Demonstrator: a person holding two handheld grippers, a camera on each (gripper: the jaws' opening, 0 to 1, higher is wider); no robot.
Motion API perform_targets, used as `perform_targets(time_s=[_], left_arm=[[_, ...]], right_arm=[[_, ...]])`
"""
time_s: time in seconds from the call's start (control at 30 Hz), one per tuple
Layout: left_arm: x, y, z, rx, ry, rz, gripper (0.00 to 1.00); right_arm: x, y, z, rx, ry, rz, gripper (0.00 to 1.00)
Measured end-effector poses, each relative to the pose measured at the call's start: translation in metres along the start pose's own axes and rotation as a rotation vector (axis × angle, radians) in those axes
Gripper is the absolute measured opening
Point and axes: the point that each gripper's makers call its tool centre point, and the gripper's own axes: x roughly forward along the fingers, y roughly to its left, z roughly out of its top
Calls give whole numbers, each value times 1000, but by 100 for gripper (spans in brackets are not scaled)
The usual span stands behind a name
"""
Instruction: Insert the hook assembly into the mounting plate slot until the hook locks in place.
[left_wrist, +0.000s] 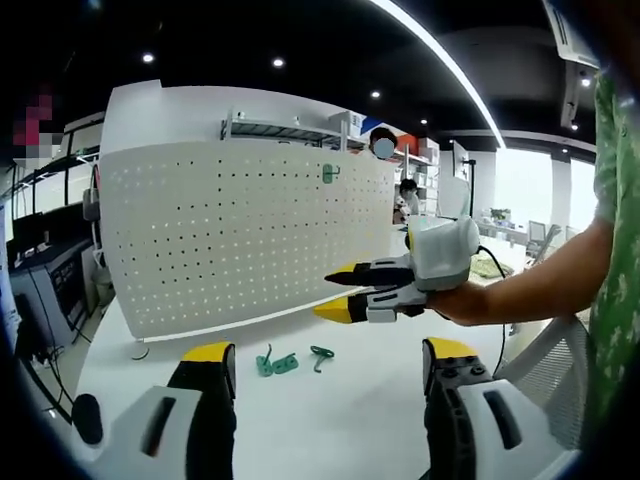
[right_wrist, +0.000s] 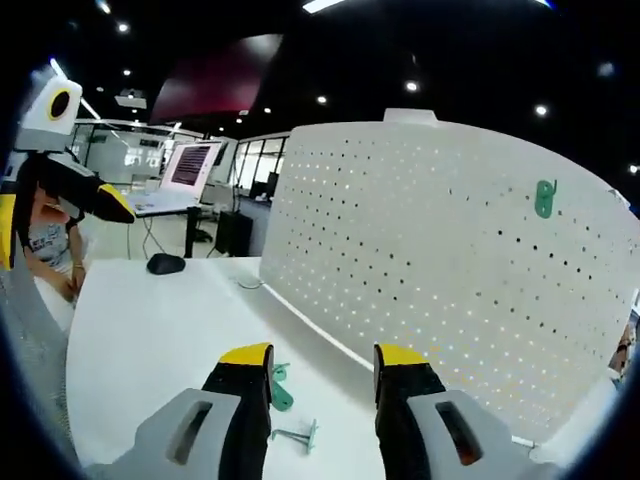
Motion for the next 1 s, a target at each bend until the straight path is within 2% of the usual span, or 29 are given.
perform_targets(time_s=[0.3,0.47,1.0], left_arm=[[-3,4,-3,-10,-6,10,78],[-5,9,-4,-16,-9,19,78],[-6,12,-7,-11,-9,26,78]], right_arm=[[19,3,-1,15,55,53,35],[31,10,-9,29,100,78,35],[54,23,-30,152,241,134,31]])
